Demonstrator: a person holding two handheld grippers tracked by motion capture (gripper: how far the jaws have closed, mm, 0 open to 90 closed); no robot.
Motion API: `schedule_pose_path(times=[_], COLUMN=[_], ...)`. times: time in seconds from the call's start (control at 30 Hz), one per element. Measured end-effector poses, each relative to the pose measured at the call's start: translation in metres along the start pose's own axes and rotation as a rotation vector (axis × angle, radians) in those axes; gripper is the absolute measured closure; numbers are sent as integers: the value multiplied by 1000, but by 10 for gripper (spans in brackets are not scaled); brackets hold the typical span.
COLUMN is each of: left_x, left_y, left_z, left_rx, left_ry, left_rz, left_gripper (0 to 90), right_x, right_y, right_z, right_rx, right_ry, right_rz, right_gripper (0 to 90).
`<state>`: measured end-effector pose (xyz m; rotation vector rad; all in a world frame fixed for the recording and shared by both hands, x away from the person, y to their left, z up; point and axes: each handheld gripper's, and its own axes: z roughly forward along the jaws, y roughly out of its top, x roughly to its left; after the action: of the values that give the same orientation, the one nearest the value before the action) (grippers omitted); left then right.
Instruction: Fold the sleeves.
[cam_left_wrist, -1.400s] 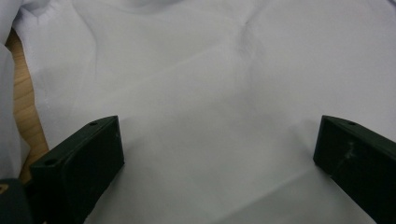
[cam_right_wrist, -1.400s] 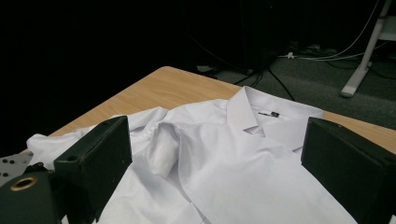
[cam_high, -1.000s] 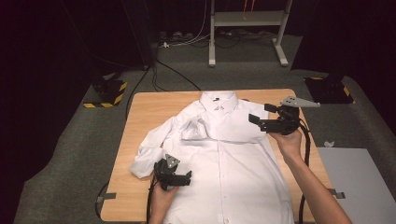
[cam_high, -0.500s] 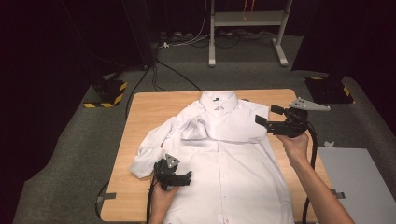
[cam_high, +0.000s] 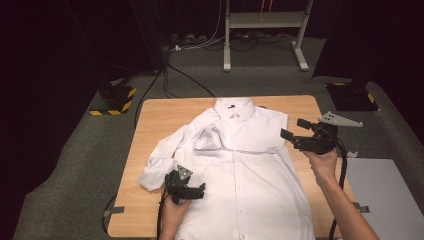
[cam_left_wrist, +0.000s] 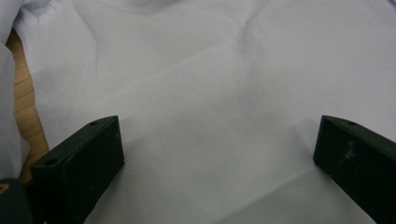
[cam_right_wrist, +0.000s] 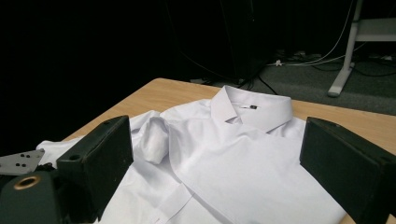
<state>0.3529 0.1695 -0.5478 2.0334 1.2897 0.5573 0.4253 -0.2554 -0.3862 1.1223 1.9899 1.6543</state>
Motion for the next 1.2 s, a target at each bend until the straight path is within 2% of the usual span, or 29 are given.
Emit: schedule_pose_path(times=[0.7,1.2], left_x=[0,0], left_y=[0,0], left_z=[0,0], left_rx=[0,-1], left_ry=[0,0], left_rz=[0,-3], left_gripper=[16,16], right_x=[-8,-10], right_y=[-24,-43], right_z=[-24,-27], right_rx=[-17,8], right_ry=[-36,-70], right_rz=[35,44], right_gripper=[97,98])
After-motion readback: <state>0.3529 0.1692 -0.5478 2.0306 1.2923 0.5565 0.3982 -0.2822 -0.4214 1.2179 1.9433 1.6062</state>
